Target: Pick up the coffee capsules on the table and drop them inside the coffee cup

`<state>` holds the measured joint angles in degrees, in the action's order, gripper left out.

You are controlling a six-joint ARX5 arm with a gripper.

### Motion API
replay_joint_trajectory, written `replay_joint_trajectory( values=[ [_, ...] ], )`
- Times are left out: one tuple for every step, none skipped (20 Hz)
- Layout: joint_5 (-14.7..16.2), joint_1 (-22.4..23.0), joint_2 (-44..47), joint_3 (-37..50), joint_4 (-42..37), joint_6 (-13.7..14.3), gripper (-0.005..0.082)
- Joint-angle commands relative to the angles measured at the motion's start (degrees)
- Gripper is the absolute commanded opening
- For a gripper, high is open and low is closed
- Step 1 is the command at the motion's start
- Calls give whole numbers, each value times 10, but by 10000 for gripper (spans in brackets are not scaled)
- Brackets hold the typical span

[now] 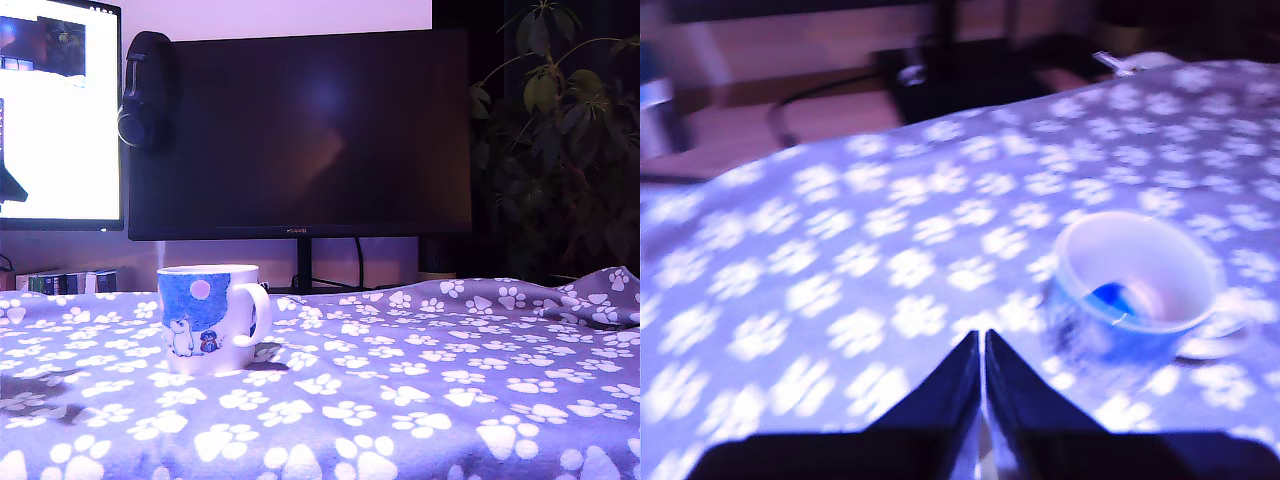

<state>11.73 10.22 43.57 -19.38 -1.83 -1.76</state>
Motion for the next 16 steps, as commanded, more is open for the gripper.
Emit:
replay_joint_trajectory(
  values=[
    [1,-11,-26,25,-11,-9,-19],
    [5,-18,-41,36,-16,-13,-19],
    [12,-25,-57,47,-17,-14,-19],
    [15,-30,-73,56,-16,-17,-19],
    [16,-34,-88,64,-16,-24,-19],
    [15,-38,-104,73,-16,-28,-19],
    [15,-41,-119,84,-14,-28,-19],
    [15,-44,-135,92,-8,-35,-19],
    [15,-47,-150,100,-6,-43,-19],
    [15,-49,-166,109,-3,-44,-19],
    [15,-51,-183,119,0,-54,-19],
    [16,-52,-201,128,8,-59,-19],
    [15,-52,-218,135,21,-59,-19],
    [15,-52,-236,138,36,-60,-19],
    [14,-52,-254,139,53,-60,-19],
    [12,-52,-274,139,69,-60,-19]
  ],
)
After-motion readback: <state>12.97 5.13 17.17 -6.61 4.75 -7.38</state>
